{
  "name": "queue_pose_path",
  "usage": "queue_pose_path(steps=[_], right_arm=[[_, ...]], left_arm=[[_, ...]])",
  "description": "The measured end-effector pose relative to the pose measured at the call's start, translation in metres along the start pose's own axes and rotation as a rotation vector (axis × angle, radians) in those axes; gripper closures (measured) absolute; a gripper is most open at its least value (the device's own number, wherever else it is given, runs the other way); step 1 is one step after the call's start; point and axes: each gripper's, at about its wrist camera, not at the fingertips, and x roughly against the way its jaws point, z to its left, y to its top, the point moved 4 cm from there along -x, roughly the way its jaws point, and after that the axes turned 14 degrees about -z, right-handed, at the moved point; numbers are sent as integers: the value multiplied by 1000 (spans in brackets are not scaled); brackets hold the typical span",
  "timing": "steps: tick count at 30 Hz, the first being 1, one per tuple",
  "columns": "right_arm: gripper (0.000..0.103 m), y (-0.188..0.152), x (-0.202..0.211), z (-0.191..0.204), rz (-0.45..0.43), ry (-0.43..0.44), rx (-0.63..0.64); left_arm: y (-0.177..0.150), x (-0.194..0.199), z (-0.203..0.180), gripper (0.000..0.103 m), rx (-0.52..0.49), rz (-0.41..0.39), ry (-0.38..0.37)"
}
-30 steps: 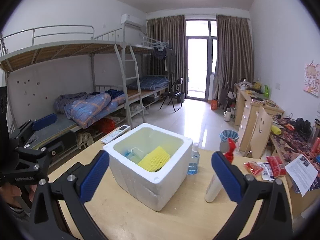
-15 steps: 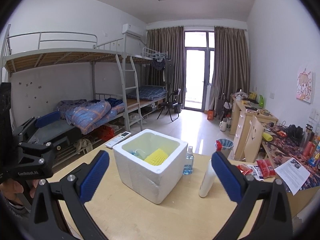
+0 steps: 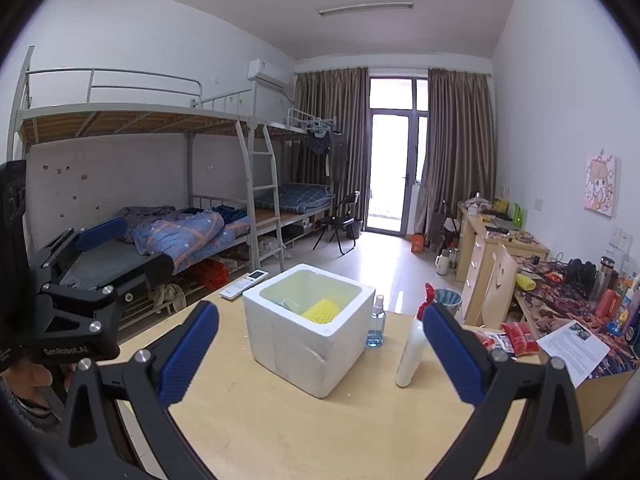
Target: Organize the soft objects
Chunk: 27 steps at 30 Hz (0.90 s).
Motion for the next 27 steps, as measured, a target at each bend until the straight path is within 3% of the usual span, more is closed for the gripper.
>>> queue_pose_path(steps=[15,27], right_arm=[[0,-13,29,5,-10,-24,-20],[0,-37,36,11,-27,6,-47]], left_arm=[[-4,25,-8,1,3,-4,3],[-32,43,-7,1,40,-5,13]])
